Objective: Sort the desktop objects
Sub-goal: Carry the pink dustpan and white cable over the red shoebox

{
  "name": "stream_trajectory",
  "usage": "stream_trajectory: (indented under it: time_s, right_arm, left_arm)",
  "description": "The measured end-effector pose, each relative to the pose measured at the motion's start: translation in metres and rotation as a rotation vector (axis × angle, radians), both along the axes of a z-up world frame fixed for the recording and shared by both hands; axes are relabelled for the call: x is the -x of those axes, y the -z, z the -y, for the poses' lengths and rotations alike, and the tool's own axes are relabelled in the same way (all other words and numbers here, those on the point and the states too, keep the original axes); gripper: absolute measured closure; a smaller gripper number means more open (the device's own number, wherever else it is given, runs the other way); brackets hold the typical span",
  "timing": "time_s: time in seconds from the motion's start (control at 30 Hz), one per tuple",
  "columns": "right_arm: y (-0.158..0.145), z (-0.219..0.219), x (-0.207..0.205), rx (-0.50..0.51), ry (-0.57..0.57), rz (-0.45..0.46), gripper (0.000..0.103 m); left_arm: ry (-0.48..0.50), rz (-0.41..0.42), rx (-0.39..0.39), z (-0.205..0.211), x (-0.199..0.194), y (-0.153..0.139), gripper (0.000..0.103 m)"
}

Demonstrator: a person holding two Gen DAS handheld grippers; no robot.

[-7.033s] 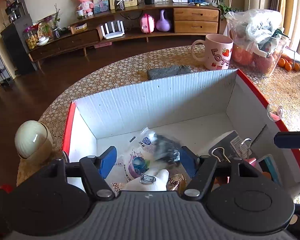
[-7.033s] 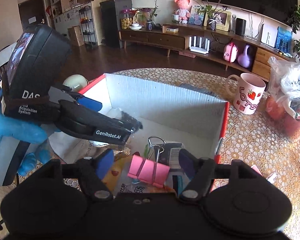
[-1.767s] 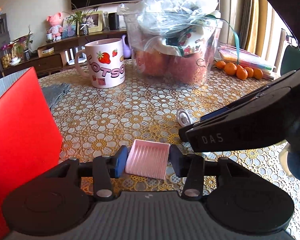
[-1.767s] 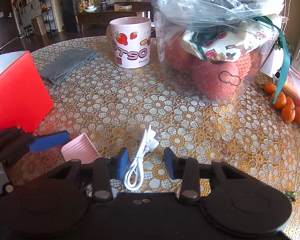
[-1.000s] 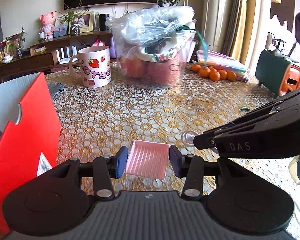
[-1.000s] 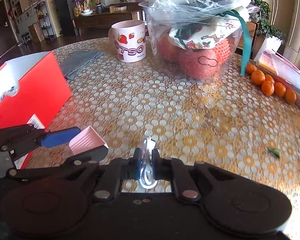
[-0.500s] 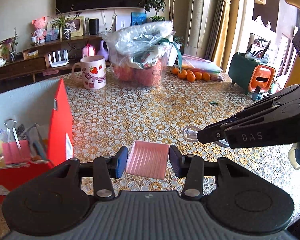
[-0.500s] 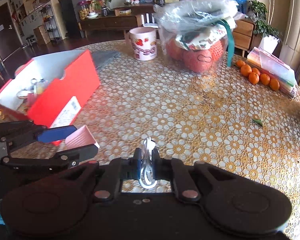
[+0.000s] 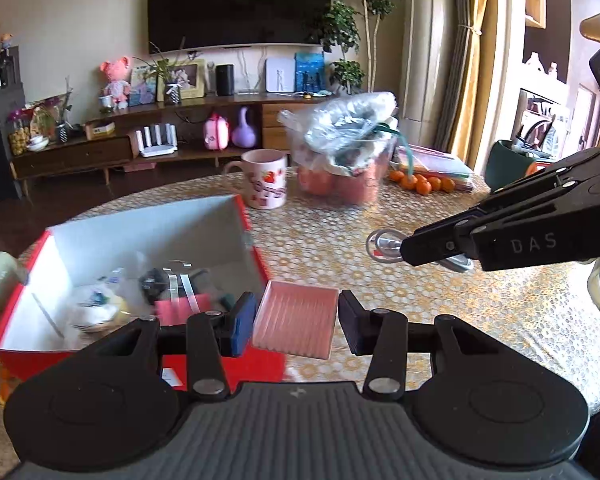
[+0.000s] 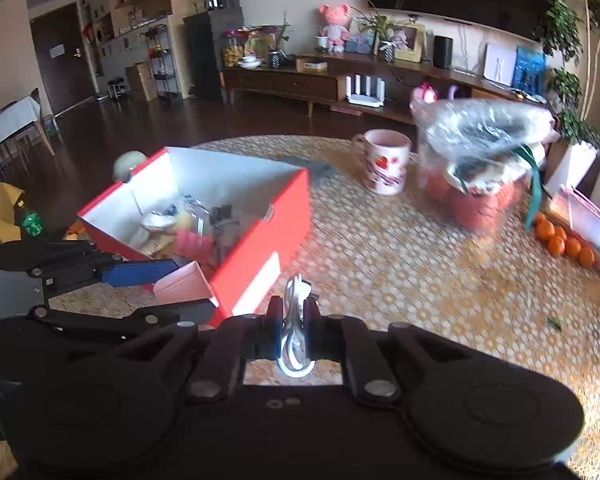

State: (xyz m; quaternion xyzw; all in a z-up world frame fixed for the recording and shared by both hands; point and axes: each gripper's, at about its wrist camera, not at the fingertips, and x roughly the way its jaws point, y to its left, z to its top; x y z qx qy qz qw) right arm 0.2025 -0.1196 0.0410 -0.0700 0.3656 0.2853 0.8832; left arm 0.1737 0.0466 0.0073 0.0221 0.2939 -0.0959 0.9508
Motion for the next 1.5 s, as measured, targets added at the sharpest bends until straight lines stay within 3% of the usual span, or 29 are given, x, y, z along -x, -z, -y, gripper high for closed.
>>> stream_trajectory:
  time_s: [0.4, 0.83, 1.5]
  right_arm:
    - [-0.016, -0.086, -0.012, -0.005, -0.084, 0.045, 0.093]
    - [0.005, -0.171, -0.045, -0.002, -0.13, 0.051, 0.093]
    - [0.068, -0.221, -0.075, 0.08, -0.132, -0.018, 0.093]
  left_arm:
    - [-0.128, 0.04, -0.08, -0.096, -0.013, -0.012, 0.059]
    - [-0.165, -0.011, -0.197, -0.152, -0.077, 0.023, 0.059]
    - [-0.103, -0.252, -0.17, -0.171, -0.149, 0.068, 0.06]
